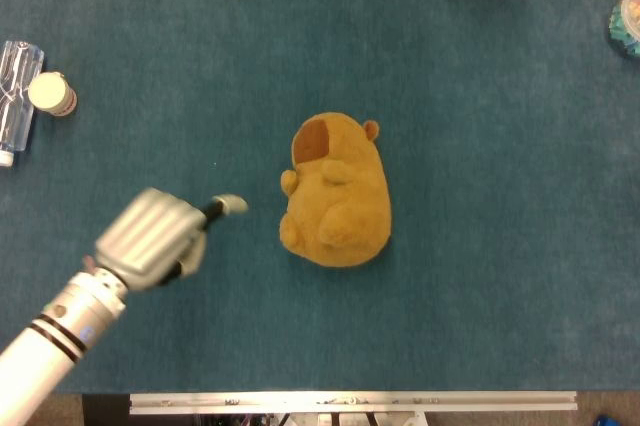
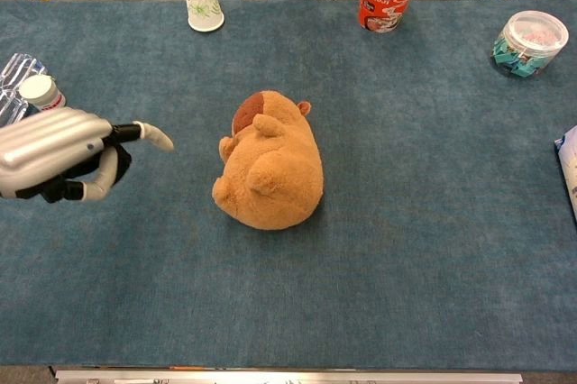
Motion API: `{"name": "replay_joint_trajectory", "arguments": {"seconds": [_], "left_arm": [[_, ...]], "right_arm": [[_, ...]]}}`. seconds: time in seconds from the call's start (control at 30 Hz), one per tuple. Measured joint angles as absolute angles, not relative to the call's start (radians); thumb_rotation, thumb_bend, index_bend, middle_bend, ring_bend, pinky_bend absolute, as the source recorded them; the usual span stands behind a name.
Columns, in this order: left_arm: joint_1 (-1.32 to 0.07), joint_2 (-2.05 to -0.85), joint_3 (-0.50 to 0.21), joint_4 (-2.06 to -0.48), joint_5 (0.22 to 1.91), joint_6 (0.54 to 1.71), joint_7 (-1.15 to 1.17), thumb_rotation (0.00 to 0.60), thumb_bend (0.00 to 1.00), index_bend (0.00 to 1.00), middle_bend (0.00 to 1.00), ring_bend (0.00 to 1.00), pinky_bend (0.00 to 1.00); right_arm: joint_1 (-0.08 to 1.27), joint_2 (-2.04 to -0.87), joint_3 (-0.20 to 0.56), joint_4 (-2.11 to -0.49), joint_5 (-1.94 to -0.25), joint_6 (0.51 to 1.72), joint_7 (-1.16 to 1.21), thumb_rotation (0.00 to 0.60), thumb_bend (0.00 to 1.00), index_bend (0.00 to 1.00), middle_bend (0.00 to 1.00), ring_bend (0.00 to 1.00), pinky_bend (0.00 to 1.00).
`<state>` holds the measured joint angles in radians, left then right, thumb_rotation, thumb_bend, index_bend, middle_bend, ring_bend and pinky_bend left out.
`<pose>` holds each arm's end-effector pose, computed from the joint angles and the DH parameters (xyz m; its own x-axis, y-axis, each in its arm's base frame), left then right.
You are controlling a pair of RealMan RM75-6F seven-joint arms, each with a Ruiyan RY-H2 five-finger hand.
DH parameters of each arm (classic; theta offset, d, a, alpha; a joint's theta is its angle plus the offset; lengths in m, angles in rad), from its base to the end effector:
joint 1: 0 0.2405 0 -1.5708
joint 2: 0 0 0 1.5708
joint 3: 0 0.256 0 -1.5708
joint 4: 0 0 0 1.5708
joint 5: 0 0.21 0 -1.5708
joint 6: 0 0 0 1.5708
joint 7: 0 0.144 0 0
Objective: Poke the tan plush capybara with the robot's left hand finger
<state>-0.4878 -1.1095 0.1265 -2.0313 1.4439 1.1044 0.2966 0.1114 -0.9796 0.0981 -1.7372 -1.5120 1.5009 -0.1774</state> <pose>-0.1783 0.2017 0.0671 0.4499 0.4061 0.7954 0.8596 -0.4387 -0.2622 -0.2824 -0.1967 0.1987 0.5575 0.0815 0.8261 -0.8259 -0.0457 0.5619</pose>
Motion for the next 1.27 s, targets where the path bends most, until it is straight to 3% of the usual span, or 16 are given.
{"name": "replay_joint_trajectory", "arguments": {"seconds": [0.1,0.23,0.4,0.5,0.57,0.67,0.8,1.27], "left_arm": [[-0.443,-1.097,0.109,-1.998,1.438,1.195,0.273,0.6,1.0,0.18,0.98,0.79,0.72],[-0.378,-1.08,0.079,-1.941,1.423,1.313,0.252,0.6,1.0,0.15,0.85,0.69,0.69],[-0.312,-1.06,0.034,-1.864,1.394,1.414,0.243,0.6,0.99,0.13,0.66,0.54,0.6],[-0.289,-1.047,0.005,-1.853,1.352,1.455,0.246,0.6,0.89,0.13,0.58,0.4,0.48],[-0.269,-1.032,-0.018,-1.85,1.326,1.485,0.238,0.6,0.72,0.15,0.54,0.35,0.43],[-0.239,-1.006,-0.041,-1.846,1.307,1.522,0.209,0.6,0.5,0.17,0.5,0.32,0.38],[-0.211,-0.984,-0.062,-1.84,1.298,1.56,0.183,0.6,0.34,0.25,0.49,0.31,0.36],[-0.179,-0.917,-0.122,-1.832,1.266,1.563,0.144,0.6,0.31,0.27,0.5,0.31,0.36]], "right_arm": [[0.11,-0.976,0.098,-1.747,-1.515,1.503,-0.188,0.6,0.0,0.26,0.3,0.28,0.38],[0.11,-0.973,0.095,-1.761,-1.517,1.503,-0.207,0.6,0.0,0.26,0.31,0.28,0.38],[0.111,-0.976,0.09,-1.774,-1.511,1.488,-0.237,0.6,0.0,0.27,0.31,0.28,0.38],[0.115,-0.977,0.088,-1.781,-1.499,1.472,-0.255,0.6,0.0,0.27,0.31,0.28,0.38],[0.118,-0.977,0.087,-1.787,-1.492,1.463,-0.27,0.6,0.0,0.27,0.31,0.28,0.38],[0.122,-0.976,0.085,-1.797,-1.483,1.451,-0.3,0.6,0.0,0.27,0.31,0.28,0.38],[0.121,-0.981,0.081,-1.805,-1.46,1.442,-0.333,0.6,0.0,0.27,0.31,0.28,0.38],[0.137,-0.988,0.086,-1.834,-1.434,1.415,-0.38,0.6,0.0,0.27,0.31,0.28,0.38]]}}
